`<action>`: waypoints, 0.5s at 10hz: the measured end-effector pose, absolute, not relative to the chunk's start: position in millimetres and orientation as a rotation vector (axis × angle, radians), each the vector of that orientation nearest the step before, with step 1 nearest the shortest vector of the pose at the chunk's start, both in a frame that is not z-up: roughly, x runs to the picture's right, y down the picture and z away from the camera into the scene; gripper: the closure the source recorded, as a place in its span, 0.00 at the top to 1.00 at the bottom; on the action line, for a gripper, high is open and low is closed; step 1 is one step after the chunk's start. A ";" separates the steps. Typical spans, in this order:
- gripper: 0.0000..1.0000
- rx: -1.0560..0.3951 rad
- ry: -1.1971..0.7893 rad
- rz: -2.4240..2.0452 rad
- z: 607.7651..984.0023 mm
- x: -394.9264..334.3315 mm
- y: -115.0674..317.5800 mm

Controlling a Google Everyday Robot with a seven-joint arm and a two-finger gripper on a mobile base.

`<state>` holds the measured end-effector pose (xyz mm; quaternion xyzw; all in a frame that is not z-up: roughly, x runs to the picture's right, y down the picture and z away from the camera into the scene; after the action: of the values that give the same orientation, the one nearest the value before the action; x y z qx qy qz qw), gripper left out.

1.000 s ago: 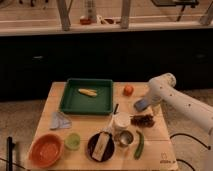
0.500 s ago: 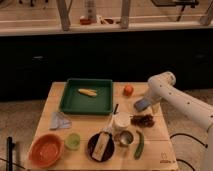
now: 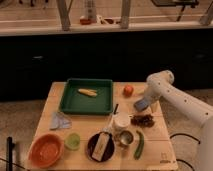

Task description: Place sponge in tray

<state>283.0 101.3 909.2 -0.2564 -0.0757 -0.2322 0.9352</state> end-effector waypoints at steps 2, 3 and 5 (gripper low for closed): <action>0.74 -0.535 -0.159 -0.479 916.6 281.6 104.3; 0.65 -0.541 -0.158 -0.483 921.4 280.2 106.1; 0.37 -0.562 -0.152 -0.504 934.7 276.5 112.1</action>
<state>276.5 112.1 934.7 -0.2743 -0.0743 -0.2456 0.9268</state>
